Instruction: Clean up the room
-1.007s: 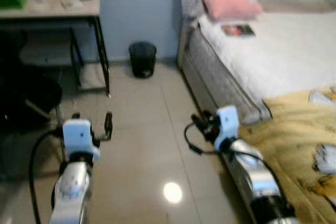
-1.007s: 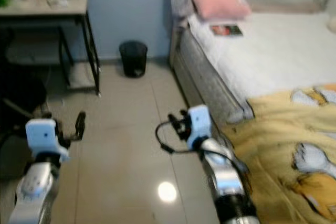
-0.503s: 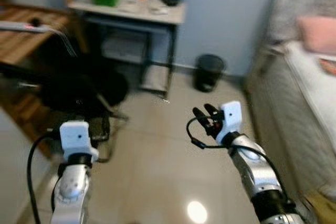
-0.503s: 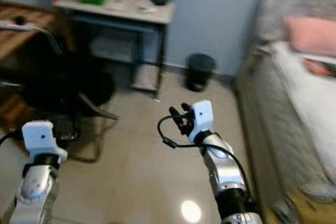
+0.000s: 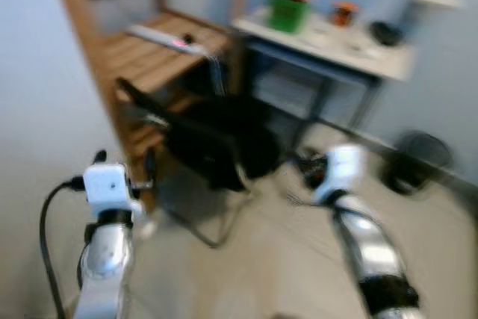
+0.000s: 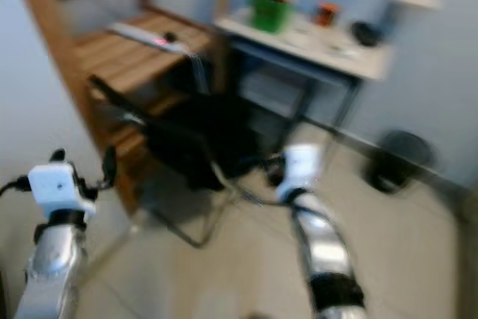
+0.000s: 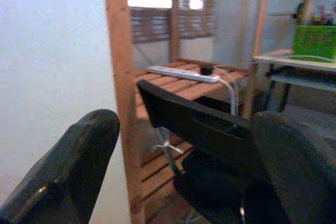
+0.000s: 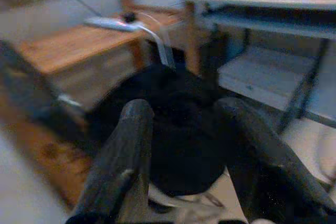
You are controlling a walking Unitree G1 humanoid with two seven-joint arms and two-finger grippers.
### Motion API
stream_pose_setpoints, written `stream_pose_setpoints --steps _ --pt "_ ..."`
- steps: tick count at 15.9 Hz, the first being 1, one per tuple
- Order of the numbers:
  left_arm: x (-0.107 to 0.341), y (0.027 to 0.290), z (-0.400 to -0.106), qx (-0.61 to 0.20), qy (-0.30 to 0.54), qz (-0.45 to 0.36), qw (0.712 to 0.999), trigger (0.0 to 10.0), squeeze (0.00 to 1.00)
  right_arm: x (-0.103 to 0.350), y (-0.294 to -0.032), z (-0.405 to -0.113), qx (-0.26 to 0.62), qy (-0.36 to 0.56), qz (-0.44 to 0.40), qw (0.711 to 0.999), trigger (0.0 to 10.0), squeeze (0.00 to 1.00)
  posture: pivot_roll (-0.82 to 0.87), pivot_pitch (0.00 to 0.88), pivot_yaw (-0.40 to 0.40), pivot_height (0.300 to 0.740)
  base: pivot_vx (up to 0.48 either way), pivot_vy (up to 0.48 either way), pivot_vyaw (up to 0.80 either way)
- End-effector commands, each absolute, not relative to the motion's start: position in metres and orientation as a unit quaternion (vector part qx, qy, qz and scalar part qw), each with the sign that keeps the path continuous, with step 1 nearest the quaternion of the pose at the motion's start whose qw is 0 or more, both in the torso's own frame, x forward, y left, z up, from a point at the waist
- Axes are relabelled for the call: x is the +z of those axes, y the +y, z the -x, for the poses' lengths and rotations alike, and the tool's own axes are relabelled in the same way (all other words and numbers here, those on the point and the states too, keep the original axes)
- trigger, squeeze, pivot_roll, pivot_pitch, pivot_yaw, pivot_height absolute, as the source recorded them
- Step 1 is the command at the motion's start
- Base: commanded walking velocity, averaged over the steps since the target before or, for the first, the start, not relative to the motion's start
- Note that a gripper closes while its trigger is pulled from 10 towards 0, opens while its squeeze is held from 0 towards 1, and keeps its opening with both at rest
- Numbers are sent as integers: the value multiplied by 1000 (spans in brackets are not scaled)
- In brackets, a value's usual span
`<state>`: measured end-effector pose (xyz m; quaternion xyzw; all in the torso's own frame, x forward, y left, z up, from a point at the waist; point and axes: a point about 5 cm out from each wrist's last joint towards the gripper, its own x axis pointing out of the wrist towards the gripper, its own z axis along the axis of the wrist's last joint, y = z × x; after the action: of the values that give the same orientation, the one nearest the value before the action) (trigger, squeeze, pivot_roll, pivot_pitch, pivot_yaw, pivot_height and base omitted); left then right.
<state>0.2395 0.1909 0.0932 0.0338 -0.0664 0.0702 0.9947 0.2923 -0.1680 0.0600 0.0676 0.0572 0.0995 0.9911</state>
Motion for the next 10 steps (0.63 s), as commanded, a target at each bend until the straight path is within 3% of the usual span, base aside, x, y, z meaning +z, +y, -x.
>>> stream_pose_setpoints --steps 1,2,4,10 --pt "94 201 -236 86 -69 -38 993 10000 0 64 -171 -295 85 45 -79 992 10000 0 -22 0 -23 740 420 0 800" --pt "91 203 -232 89 -63 -29 994 10000 0 61 -179 -291 83 53 -92 991 10000 0 -11 0 -36 740 360 0 0" --pt "86 209 -232 126 -28 -28 991 10000 0 60 -169 -288 129 63 -75 987 10000 0 6 0 -25 740 0 0 0" --pt "84 202 -232 56 5 -39 998 10000 0 54 -153 -287 137 73 -92 984 10000 0 41 0 -58 740 0 0 0"
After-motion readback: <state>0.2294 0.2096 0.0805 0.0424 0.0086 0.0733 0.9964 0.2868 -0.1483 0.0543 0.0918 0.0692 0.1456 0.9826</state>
